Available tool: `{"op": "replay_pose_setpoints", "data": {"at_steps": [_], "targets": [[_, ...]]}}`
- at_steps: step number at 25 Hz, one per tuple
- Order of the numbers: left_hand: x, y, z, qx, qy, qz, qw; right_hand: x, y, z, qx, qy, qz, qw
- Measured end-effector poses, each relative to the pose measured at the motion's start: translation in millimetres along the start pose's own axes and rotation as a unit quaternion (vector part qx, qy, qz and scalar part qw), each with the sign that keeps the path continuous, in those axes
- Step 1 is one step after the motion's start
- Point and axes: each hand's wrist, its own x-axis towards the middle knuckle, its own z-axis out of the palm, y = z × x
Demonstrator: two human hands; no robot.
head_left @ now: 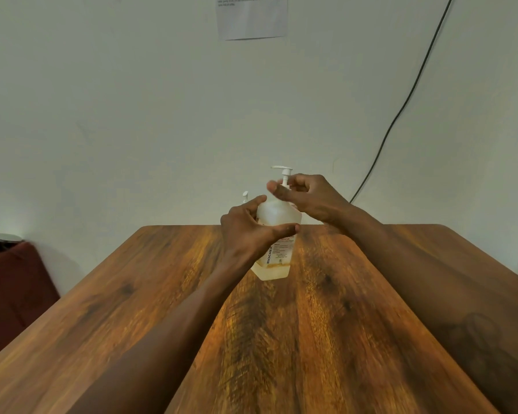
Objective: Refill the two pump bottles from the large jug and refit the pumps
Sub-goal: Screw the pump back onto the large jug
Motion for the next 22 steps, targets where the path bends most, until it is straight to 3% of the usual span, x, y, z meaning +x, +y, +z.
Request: {"op": "replay_pose_setpoints", "data": {"at_steps": [3, 8, 13, 22], "targets": [[5.0, -6.0, -4.1, -0.011, -0.025, -0.029, 0.999, 4.8, 7.4, -6.2, 0.22, -0.073, 0.017, 0.973], [7.5, -5.3, -10.2, -0.043, -0.074, -0.063, 0.994, -0.7, 18.0, -4.6, 0.186, -0.037, -0.044, 0.981], [10.6, 1.9, -7.2, 0.031, -0.057, -0.039, 0.997, -5.7, 18.0, 0.6, 0.175, 0.035, -0.065, 0.982], [28.5, 2.0, -17.1, -0.032, -0.202, -0.137, 0.969, -14.8, 24.8, -11.8, 0.223, -0.027, -0.034, 0.974]]}}
